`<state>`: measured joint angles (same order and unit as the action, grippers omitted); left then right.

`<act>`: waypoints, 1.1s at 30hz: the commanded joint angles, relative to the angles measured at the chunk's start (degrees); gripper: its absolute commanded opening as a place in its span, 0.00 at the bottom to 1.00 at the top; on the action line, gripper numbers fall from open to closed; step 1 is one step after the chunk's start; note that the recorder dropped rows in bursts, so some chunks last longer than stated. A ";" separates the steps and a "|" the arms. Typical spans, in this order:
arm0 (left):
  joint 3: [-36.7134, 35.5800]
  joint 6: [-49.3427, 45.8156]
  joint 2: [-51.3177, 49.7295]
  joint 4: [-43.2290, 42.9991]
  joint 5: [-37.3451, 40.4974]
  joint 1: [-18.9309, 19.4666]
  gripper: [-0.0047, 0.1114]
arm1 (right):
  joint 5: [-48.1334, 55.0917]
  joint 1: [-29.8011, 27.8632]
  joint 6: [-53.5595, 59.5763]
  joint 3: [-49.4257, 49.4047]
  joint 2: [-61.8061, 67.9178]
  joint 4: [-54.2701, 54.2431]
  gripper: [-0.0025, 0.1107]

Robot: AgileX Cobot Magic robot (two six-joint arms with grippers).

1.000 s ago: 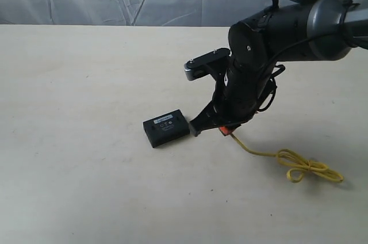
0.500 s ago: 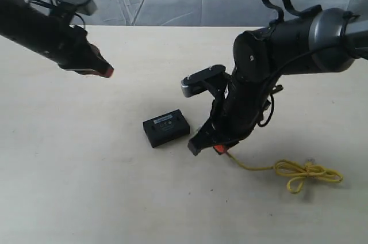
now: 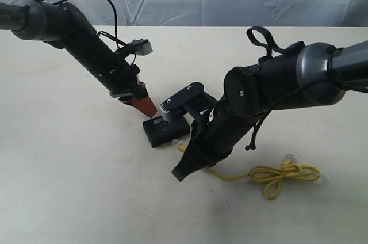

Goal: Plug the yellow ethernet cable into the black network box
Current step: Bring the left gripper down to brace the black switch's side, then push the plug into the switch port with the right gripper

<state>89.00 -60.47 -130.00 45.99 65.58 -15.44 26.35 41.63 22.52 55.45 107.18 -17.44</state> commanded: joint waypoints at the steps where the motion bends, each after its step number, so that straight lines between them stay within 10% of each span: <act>1: 0.42 3.63 0.06 -2.03 1.35 -1.53 0.04 | -1.15 0.11 0.02 -0.32 1.42 1.59 0.02; 33: 0.42 4.35 -4.93 1.15 0.80 -1.79 0.04 | -7.07 0.11 -0.14 -0.32 2.38 7.10 0.02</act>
<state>89.57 -55.71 -133.93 48.07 65.94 -16.86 21.09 41.73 22.11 55.31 109.52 -10.83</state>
